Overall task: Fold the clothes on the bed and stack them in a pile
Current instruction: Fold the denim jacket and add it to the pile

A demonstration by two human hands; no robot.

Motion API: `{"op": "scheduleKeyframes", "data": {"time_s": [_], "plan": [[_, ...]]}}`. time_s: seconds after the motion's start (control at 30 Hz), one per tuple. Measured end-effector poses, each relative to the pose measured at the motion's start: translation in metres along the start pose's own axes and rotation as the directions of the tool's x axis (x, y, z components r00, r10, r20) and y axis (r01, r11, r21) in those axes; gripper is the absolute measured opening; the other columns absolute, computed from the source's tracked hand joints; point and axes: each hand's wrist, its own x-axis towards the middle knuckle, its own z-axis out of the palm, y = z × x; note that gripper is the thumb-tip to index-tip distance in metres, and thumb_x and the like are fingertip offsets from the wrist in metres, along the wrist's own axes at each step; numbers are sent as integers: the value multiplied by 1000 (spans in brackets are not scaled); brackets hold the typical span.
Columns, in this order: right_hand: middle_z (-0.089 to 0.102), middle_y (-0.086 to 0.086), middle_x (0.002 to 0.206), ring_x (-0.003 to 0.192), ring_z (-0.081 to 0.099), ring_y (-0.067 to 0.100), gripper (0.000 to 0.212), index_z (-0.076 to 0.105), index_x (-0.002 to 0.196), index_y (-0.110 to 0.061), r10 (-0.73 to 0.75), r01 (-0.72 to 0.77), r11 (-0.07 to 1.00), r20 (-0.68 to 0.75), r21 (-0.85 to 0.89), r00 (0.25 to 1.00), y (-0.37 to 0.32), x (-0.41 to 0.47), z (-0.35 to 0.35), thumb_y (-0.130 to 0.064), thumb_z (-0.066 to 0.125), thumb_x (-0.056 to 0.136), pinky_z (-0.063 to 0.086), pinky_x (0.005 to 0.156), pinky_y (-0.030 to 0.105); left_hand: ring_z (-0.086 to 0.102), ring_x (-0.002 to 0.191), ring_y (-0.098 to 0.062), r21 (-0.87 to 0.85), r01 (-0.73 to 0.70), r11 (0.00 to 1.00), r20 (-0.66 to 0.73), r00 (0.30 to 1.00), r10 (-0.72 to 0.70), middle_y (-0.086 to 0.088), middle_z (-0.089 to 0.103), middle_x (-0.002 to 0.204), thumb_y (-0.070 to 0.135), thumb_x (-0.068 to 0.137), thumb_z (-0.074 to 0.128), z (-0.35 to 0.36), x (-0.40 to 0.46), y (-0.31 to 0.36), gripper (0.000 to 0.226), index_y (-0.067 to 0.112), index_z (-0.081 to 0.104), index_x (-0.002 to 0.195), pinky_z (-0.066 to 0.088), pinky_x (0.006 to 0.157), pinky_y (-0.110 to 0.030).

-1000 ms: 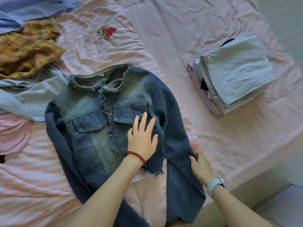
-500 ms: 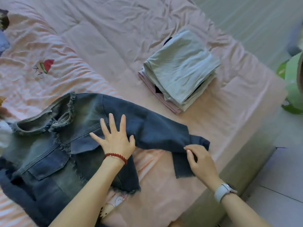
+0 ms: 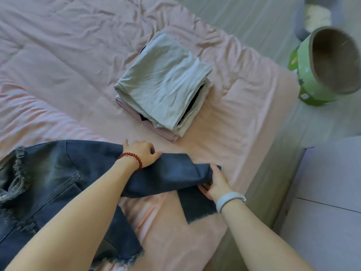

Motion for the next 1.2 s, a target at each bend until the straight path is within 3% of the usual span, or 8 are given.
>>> {"op": "scheduleKeyframes", "data": {"time_s": [0.13,0.3,0.43,0.57,0.77,0.9,1.0,1.2], "plan": [[62,16,104,93,60,30,9,57,97,-9,-295,291,955,-87,-51,952,-28,-14,11,-9,52,89,54,75,40,56,81,-13,-487,-259,834,-341,935,91,4,57,78,19,91,53,-14,-13,2,16,22,52,76,39,74,-28],[65,-1,102,97,63,16,15,55,107,-15,-700,701,712,-22,44,713,-47,-31,-8,-14,50,94,54,78,30,51,66,-11,-395,-383,835,-662,749,31,15,49,67,13,93,49,-30,-33,9,18,23,47,78,35,79,-29],[63,1,109,97,62,16,20,54,113,-14,-566,562,816,-15,135,824,-46,-11,-16,-8,46,95,54,74,30,46,112,-27,-280,-107,954,-573,816,-77,-2,56,113,27,94,45,-25,-26,23,19,18,55,106,17,106,-46],[62,0,104,99,61,22,28,55,111,-17,-505,508,850,-57,138,861,-38,5,-22,0,41,93,53,70,31,23,137,-28,-298,-47,953,-465,880,-102,-4,28,150,35,94,42,4,-42,25,48,20,35,139,6,111,-55],[58,3,108,96,55,21,32,50,123,-7,-823,777,561,-86,-285,562,-23,-27,-7,-4,35,94,46,90,38,-4,144,-23,-351,29,936,-253,959,-125,-2,1,157,38,96,41,48,-90,-6,56,26,20,147,4,115,-49],[48,2,107,97,45,11,32,46,128,-10,-933,900,296,103,-320,344,3,-85,27,-13,35,99,35,89,20,21,140,-17,-782,-126,611,-377,875,-302,-7,25,152,20,94,51,44,-137,-36,49,13,37,140,17,112,-28],[44,-7,127,111,39,-8,42,42,136,0,-949,974,49,295,-220,114,50,-140,67,-11,39,96,28,91,-2,39,126,-10,-965,-176,197,-250,850,-464,-2,40,143,17,97,45,41,-183,-68,40,16,41,137,31,105,-29],[63,21,115,108,60,33,32,61,115,5,-445,857,-494,806,143,-391,179,-207,115,1,49,85,40,94,29,62,101,-20,-714,-409,-569,-3,814,-581,-2,63,115,43,99,29,63,-277,-158,37,22,49,122,48,86,-38]]}}
